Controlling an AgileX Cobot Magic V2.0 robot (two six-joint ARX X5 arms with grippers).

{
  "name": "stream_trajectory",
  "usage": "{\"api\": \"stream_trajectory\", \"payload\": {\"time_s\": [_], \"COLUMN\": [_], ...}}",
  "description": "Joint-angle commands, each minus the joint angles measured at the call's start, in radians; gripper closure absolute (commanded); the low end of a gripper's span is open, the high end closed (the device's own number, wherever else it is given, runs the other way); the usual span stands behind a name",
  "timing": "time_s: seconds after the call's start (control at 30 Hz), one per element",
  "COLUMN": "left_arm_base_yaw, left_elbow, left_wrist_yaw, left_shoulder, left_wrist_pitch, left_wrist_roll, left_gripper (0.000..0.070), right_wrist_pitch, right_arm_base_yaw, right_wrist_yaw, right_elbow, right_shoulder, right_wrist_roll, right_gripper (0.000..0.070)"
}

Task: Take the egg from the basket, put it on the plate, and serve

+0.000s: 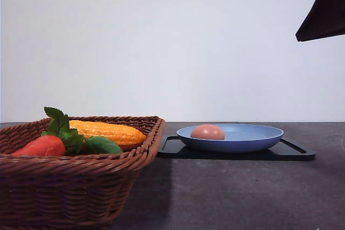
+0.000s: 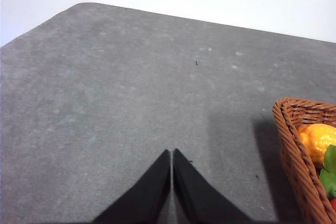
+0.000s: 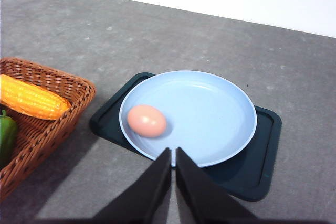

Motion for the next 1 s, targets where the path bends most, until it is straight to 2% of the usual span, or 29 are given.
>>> {"api": "stream_trajectory", "payload": {"time_s": [0.0,0.07,0.17,0.23,0.37,0.53,0.73,0.97], "left_arm_base_yaw": [0.002,0.002,0.002,0.002,0.002,0.002,0.002,0.002], "left_elbow": [-0.024,-0.024,-0.024,-0.024,-0.024,-0.024,-0.024,-0.024], "left_wrist_yaw": [0.003,0.003,0.003,0.003,0.005,0.006,0.006,0.006], "left_shoulder": [-0.002,-0.002,-0.002,-0.002,-0.002,-0.002,-0.002,-0.002], "left_wrist_pitch": [-0.016,-0.016,-0.016,-0.016,-0.016,-0.016,-0.016,-0.016], "left_wrist_roll": [-0.005,-0.005,-0.005,-0.005,-0.005,-0.005,-0.005,-0.005], "left_gripper": [0.07,0.07,0.07,0.07,0.07,0.07,0.07,0.07], "right_wrist_pitch": [0.01,0.008,0.008,0.014,0.019,0.018,0.018,0.018], "right_arm_base_yaw": [0.007,0.001,-0.074,-0.149,-0.328,-0.507,-0.617,-0.659], "right_wrist_yaw": [0.026,0.069,0.125,0.07,-0.122,-0.273,-0.373,-0.438], "right_elbow": [0.007,-0.002,-0.042,-0.083,-0.168,-0.253,-0.321,-0.383], "right_shoulder": [0.003,-0.01,-0.1,-0.151,-0.264,-0.399,-0.517,-0.583], "right_wrist_roll": [-0.043,-0.103,-0.168,-0.171,-0.164,-0.165,-0.164,-0.162], "right_gripper": [0.07,0.07,0.07,0.07,0.07,0.07,0.07,0.07]}}
